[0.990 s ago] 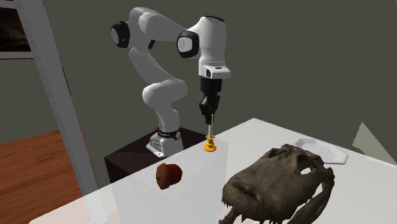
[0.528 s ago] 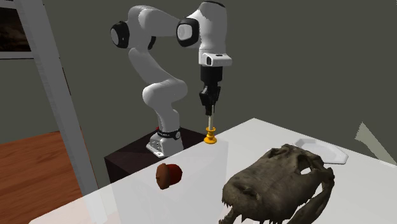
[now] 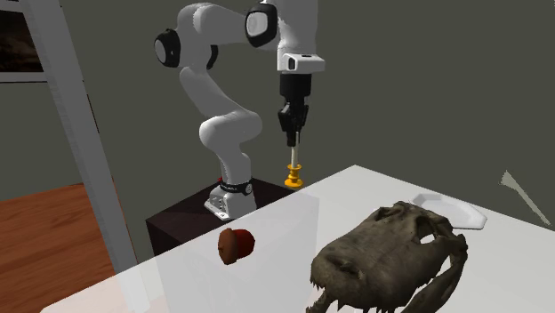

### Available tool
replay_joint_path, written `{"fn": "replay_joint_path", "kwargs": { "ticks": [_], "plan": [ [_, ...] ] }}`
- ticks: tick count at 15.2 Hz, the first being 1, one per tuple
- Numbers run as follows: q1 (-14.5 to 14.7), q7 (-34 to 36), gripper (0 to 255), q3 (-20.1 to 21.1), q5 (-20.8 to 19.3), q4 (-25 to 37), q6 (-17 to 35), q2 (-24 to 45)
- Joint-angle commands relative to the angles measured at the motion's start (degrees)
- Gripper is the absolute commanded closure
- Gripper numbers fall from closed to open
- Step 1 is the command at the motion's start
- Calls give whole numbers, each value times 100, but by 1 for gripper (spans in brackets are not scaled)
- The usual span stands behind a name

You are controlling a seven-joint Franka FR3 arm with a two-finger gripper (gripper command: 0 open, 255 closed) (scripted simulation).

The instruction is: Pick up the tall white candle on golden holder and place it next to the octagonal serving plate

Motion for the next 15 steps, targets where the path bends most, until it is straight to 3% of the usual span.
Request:
{"fn": "replay_joint_path", "kwargs": {
  "ticks": [1, 15],
  "plan": [
    [17, 11, 255, 28, 27, 177, -145, 35],
    [60, -17, 255, 107, 110, 1400, -1121, 283]
  ]
}}
